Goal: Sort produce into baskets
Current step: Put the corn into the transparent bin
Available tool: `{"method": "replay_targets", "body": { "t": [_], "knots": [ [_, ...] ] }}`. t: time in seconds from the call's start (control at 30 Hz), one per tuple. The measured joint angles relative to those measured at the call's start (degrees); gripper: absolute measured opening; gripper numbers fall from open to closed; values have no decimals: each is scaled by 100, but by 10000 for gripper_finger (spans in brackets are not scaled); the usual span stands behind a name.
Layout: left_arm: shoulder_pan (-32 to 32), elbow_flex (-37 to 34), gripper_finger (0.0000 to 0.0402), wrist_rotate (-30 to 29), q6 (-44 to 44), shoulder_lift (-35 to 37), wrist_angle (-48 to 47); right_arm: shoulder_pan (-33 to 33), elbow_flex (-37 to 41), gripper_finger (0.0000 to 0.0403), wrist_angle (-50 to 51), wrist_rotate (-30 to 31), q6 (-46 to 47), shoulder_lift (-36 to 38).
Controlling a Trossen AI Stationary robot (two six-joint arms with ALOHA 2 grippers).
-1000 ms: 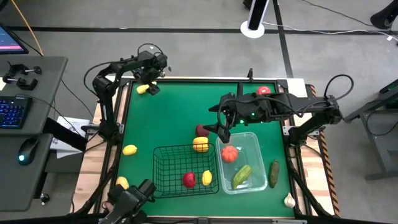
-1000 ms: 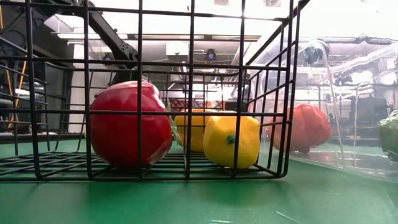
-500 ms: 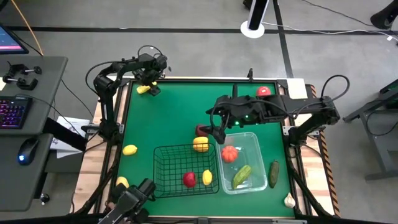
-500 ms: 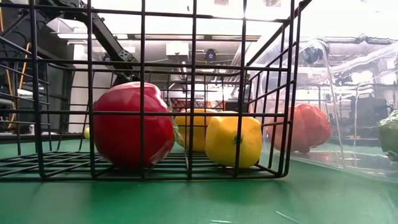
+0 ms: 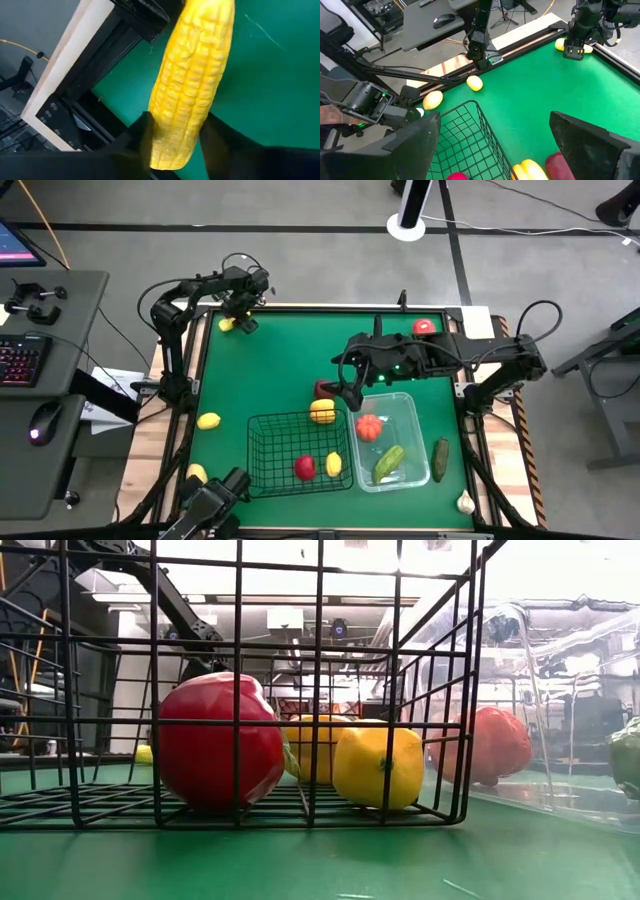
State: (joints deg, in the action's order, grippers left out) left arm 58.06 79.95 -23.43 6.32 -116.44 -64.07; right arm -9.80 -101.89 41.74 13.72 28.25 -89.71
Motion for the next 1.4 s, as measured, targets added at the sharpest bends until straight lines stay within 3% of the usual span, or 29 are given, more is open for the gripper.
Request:
{"method": "replay_targets", "body": {
  "t": [0.07,0.23,0.47,0.7,0.9,1.13,1.4],
  "knots": [
    [2,1,70,45,-26,20,-49,0,0,365,0,0,-2,0],
    [4,144,70,48,-31,119,-350,0,0,365,0,-22,-20,0],
    [4,867,70,123,-163,498,-568,0,0,365,0,-28,-226,4],
    [-33,1748,70,917,-558,1081,-501,0,0,365,8,-12,-728,171],
    [-250,1837,70,1880,-974,1836,24,0,-2,365,177,295,-1141,549],
    [-1073,1837,70,2194,-1183,2507,280,0,-3,365,744,805,-1180,940],
    [-2951,1413,72,2343,-1811,2985,1282,-102,-4,365,1780,970,-872,1054]
  ]
}}
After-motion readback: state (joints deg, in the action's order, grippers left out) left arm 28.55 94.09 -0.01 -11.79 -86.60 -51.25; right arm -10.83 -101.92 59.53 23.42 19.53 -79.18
